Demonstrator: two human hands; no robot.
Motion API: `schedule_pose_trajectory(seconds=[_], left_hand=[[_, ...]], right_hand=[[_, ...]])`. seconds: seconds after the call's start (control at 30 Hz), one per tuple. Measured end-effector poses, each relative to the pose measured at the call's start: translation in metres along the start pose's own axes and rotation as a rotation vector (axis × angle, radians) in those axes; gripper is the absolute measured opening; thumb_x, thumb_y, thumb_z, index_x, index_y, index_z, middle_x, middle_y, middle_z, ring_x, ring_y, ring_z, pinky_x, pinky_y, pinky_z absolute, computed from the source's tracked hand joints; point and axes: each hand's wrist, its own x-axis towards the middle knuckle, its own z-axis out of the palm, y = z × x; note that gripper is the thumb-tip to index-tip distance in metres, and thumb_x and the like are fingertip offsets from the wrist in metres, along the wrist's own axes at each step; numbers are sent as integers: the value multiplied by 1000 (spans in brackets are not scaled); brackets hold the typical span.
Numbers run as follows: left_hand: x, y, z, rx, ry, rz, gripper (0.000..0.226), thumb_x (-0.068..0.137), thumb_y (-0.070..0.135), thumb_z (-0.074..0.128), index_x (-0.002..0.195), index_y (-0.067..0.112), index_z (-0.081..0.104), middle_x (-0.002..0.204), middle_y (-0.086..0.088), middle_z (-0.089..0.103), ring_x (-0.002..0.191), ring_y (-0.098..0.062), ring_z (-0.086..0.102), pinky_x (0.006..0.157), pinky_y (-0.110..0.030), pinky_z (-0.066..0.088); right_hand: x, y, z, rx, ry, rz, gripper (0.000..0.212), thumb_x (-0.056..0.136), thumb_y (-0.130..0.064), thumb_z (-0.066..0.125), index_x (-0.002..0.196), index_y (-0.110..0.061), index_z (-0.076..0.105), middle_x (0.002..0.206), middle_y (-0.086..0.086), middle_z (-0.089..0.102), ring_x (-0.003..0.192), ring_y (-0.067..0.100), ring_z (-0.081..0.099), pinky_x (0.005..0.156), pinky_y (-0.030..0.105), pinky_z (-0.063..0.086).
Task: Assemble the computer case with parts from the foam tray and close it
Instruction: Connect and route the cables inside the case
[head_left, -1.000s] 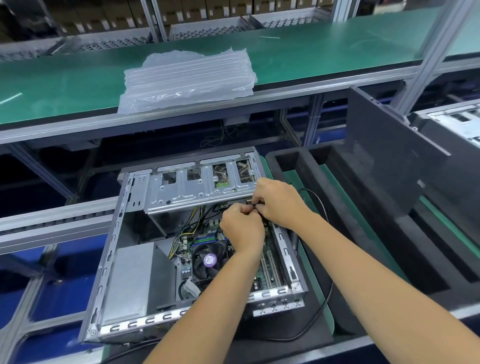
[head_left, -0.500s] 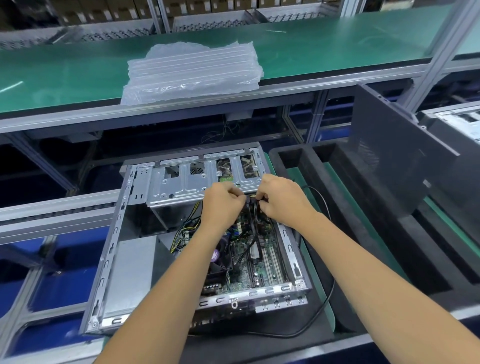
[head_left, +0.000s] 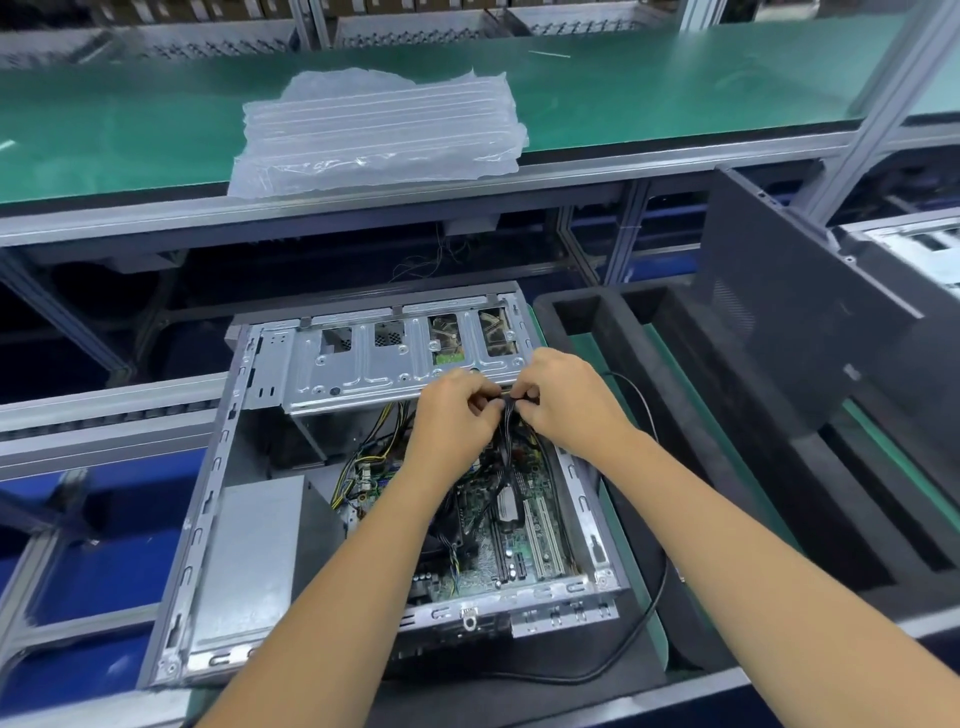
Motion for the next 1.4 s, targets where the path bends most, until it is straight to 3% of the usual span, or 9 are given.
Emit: schedule_pose_trajectory(seconds=[0.17, 0.43, 0.67, 0.83, 0.93, 1.03, 1.17, 1.3, 1.4], left_hand=[[1, -1, 4, 83, -10, 13, 12, 83, 19, 66, 92, 14, 73, 83, 3, 60, 76, -12, 53, 70, -24, 42], [5, -1, 9, 164, 8, -14, 10, 80, 20, 64, 84, 12, 68, 79, 1, 58, 74, -16, 51, 64, -23, 34], [2, -1, 16, 219, 57, -52, 19, 85, 20, 61, 76, 4, 67, 81, -7, 54, 69, -23, 50, 59, -29, 30], [7, -4, 13, 159, 73, -29, 15, 82, 11, 65, 72, 1, 67, 74, -2, 48, 64, -19, 45, 58, -25, 26], [8, -4, 8, 127, 61, 4, 14, 81, 12, 66, 71, 3, 69, 73, -6, 56, 64, -19, 49, 58, -27, 30], [11, -6, -4, 41, 27, -47, 19, 83, 18, 63, 66, 10, 65, 64, -1, 60, 59, -17, 50, 55, -30, 37], [9, -29, -34, 43, -153, -178, 37, 85, 26, 57, 59, 0, 52, 50, -7, 46, 46, -20, 38, 58, -28, 36], [-9, -45, -48, 136, -370, -171, 50, 91, 48, 52, 59, 10, 53, 47, 5, 39, 42, -11, 36, 52, -26, 32], [-18, -43, -46, 32, -382, -185, 63, 87, 67, 42, 64, 8, 52, 54, -7, 47, 48, -15, 44, 55, -31, 36]], right_hand=[[0, 0, 1, 26, 10, 17, 19, 88, -17, 68, 104, -12, 76, 100, 6, 57, 93, 28, 59, 80, 38, 50], [1, 6, 3, 165, 50, 81, 8, 82, -14, 76, 86, -9, 72, 94, -2, 44, 85, 23, 55, 75, 34, 46], [9, 9, 6, 178, 60, 76, 21, 78, -17, 79, 94, -12, 66, 102, 1, 50, 90, 26, 58, 82, 43, 50], [19, 14, 7, 204, 47, 65, 41, 78, -21, 79, 118, -18, 68, 109, -3, 48, 96, 23, 56, 89, 39, 49], [21, 17, 9, 199, 26, 61, 35, 80, -23, 80, 113, -16, 71, 113, -4, 46, 95, 23, 55, 89, 39, 47], [21, 15, 10, 186, 26, 72, 33, 81, -24, 79, 111, -14, 71, 113, -6, 44, 95, 25, 55, 85, 38, 48], [20, 6, 8, 40, 28, 23, 25, 81, -19, 74, 102, -14, 61, 115, -2, 40, 81, 24, 53, 65, 34, 41], [19, -1, 19, 108, 22, 117, 47, 69, 5, 61, 109, -20, 51, 122, -1, 31, 108, 20, 28, 82, 33, 32], [16, -4, 20, 256, -4, 223, 53, 68, 12, 52, 108, -21, 46, 122, -3, 26, 108, 18, 24, 83, 34, 28]])
